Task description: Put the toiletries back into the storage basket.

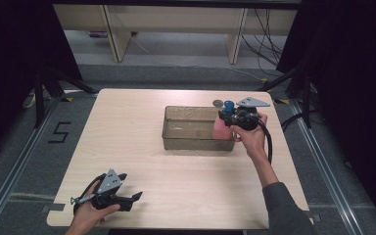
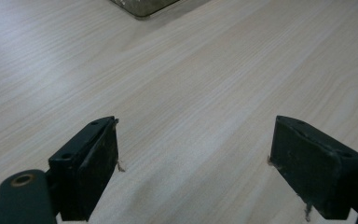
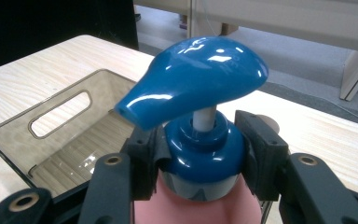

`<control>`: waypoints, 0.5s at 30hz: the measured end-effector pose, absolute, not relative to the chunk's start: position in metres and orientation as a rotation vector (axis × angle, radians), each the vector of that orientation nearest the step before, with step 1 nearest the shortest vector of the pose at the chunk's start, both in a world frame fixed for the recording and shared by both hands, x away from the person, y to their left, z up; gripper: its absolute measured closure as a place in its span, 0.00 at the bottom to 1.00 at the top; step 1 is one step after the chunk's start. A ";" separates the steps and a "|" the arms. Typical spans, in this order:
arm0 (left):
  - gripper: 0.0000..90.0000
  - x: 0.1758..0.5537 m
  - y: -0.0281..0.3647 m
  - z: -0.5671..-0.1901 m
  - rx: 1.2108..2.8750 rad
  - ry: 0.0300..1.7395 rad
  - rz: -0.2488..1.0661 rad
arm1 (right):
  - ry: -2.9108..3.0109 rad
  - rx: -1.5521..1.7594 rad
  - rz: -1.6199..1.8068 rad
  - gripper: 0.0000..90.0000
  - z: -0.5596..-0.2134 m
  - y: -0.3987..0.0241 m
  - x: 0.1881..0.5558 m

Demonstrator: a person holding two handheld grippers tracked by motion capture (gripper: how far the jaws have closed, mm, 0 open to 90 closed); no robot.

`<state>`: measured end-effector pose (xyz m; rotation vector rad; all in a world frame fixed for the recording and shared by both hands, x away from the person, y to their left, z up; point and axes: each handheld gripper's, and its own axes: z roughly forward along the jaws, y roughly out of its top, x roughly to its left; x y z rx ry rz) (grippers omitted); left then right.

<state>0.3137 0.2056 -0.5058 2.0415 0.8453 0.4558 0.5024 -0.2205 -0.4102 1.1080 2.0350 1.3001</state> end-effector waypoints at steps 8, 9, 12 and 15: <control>0.16 0.313 0.206 -0.506 2.051 0.838 0.455 | 2.032 1.104 1.286 0.60 -0.416 -0.223 0.500; 0.16 0.313 0.205 -0.506 2.043 0.847 0.451 | 2.029 1.113 1.288 0.60 -0.417 -0.222 0.500; 0.16 0.313 0.205 -0.506 2.045 0.850 0.459 | 2.038 1.112 1.286 0.60 -0.419 -0.223 0.498; 0.16 0.313 0.205 -0.506 2.044 0.851 0.459 | 2.037 1.099 1.275 0.60 -0.421 -0.224 0.498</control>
